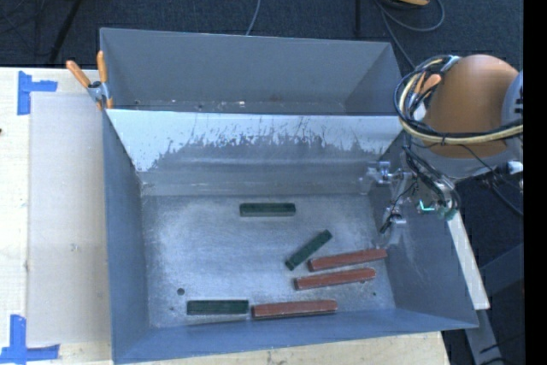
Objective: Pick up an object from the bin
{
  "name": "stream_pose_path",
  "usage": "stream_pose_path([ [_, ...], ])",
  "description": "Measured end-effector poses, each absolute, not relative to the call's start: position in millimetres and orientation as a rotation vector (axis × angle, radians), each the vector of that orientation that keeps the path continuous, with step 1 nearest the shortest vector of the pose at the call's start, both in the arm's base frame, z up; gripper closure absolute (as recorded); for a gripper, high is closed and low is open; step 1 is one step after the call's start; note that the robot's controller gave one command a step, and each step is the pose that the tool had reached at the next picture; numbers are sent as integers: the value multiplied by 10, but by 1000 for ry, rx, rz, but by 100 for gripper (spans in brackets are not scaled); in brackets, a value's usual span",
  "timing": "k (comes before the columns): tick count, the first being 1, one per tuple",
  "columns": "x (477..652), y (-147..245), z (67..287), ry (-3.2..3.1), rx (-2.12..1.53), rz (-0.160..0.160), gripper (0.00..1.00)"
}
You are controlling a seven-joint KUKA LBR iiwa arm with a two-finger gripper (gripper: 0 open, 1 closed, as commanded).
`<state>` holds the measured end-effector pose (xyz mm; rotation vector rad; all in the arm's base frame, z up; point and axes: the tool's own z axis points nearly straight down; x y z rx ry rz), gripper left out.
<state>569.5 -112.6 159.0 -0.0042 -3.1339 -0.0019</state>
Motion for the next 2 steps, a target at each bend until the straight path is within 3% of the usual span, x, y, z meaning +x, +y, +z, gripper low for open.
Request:
stream_pose_path([
  [1,5316,-652,659,-3133,65,-3,0],
  [2,4951,-203,698,-3129,242,-2,0],
])
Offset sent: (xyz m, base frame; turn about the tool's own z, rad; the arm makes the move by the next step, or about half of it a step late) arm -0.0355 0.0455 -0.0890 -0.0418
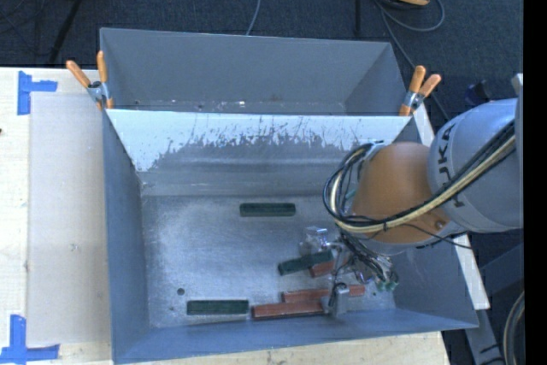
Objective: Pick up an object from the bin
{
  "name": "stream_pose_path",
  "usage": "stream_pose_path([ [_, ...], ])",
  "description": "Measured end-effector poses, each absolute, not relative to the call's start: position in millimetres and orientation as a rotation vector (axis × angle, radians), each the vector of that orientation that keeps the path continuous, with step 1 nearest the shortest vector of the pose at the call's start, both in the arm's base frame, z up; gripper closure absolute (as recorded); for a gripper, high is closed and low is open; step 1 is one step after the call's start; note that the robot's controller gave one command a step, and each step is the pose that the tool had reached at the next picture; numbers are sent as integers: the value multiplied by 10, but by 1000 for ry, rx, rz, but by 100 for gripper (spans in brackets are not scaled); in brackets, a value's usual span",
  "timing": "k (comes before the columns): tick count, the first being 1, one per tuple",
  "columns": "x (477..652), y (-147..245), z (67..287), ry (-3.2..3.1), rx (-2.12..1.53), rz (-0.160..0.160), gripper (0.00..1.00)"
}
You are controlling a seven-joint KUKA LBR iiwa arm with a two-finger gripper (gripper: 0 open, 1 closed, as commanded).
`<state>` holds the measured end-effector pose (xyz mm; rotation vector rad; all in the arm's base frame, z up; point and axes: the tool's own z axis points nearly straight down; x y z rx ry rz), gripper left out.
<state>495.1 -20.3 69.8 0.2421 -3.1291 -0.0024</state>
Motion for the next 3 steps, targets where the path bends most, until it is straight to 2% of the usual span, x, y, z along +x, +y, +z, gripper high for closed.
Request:
stream_pose_path([
  [1,5749,-85,708,-3079,639,0,0],
  [2,5742,-85,703,-3078,640,-1,100],
  [3,5407,-258,2116,-2903,1211,2,100],
])
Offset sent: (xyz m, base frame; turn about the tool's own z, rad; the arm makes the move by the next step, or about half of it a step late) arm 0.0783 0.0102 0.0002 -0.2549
